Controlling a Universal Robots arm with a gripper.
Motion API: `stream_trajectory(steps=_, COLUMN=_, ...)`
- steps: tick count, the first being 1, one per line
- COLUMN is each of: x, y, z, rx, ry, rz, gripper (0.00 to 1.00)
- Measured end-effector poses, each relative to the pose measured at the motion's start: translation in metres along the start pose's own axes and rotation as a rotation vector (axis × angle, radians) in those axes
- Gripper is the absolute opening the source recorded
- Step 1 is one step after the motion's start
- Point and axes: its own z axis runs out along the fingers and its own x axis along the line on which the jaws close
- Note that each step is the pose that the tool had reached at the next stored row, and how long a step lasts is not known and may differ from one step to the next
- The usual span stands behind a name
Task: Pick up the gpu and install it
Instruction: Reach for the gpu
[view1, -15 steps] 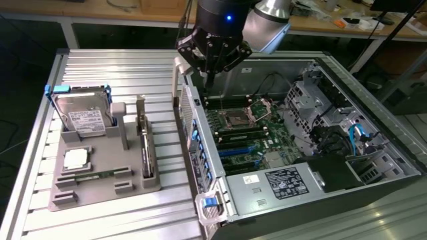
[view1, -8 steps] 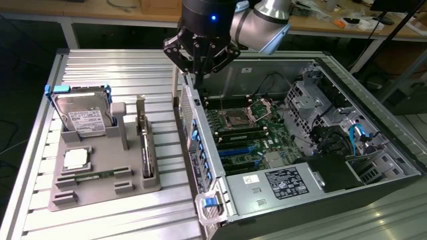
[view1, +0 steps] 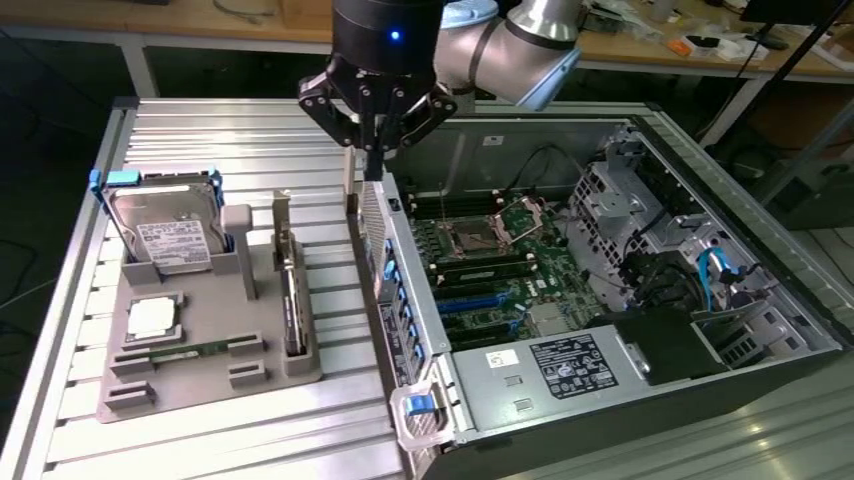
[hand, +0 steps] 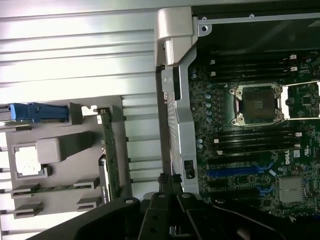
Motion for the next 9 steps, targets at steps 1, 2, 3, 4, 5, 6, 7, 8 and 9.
stream_trajectory(steps=1, x=0.003, y=-0.0005, z=-0.0001, rx=0.0, ry=0.0, rz=0.0, gripper=0.11)
stream_trajectory(steps=2, x=0.006, y=-0.0009, z=-0.0001, rx=0.0, ry=0.0, rz=0.0, gripper=0.11)
stream_trajectory(steps=3, x=0.009, y=-0.0014, z=-0.0001, rx=0.0, ry=-0.0001, rz=0.0, gripper=0.11)
stream_trajectory(steps=4, x=0.012, y=-0.0018, z=-0.0003, rx=0.0001, ry=0.0001, rz=0.0, gripper=0.11)
stream_trajectory(steps=5, x=0.016, y=-0.0025, z=-0.0003, rx=0.0001, ry=0.0001, rz=0.0, gripper=0.11)
stream_trajectory(steps=6, x=0.018, y=-0.0029, z=-0.0004, rx=0.0001, ry=0.0001, rz=0.0, gripper=0.11)
stream_trajectory(steps=7, x=0.022, y=-0.0035, z=-0.0004, rx=0.0, ry=0.0, rz=0.0, gripper=0.11)
stream_trajectory(steps=8, x=0.025, y=-0.004, z=-0.0004, rx=0.0, ry=0.0, rz=0.0, gripper=0.11)
stream_trajectory(steps=9, x=0.028, y=-0.0044, z=-0.0005, rx=0.0, ry=0.0, rz=0.0, gripper=0.11)
